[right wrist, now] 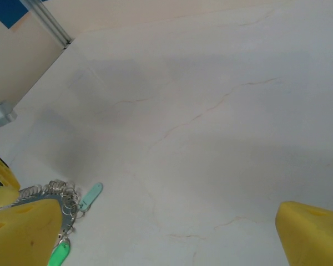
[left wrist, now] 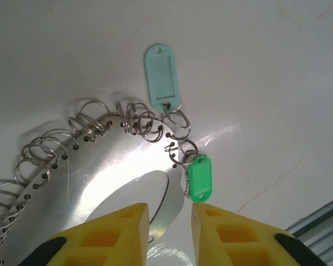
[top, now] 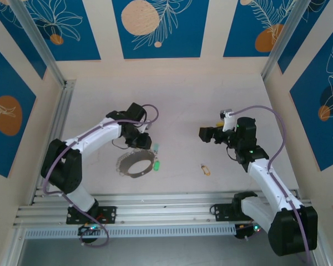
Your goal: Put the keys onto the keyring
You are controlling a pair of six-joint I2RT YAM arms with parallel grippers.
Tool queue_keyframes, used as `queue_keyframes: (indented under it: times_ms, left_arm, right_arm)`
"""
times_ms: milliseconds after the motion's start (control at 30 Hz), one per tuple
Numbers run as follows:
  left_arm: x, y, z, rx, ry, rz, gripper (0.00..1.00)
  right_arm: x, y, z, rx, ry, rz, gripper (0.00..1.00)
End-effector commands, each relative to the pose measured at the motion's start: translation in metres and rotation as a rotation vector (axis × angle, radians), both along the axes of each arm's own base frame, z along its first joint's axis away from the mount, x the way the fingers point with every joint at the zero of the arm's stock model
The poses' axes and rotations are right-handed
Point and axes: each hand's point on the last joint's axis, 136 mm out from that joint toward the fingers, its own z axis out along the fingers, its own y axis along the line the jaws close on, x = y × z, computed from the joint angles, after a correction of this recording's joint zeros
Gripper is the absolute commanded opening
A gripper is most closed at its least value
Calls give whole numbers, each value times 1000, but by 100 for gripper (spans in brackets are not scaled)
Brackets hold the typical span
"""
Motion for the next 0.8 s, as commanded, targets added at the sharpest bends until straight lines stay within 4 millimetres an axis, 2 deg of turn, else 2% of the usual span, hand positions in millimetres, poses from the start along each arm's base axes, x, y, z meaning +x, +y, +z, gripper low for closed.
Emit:
queue_keyframes:
  times_ms: [0,200,367,633,767]
  left_arm:
    - [-4,-9,-9,-18,29,-75,26]
    - [3,-10,-26,23,45,-97,31]
    - [3,-29,-33,-21,62,-99,31]
    - [2,-27,-54,1,87,-76,28]
    - [4,-24,-61,16,92,-66,23]
  right_arm:
    - [1,15,8,51,-29,71,99]
    - [1,23,3,45,-33,107,99]
    - [1,27,-2,37,-31,118,99]
    - [3,27,-4,25,-30,115,99]
    - [3,26,-3,23,-35,110,99]
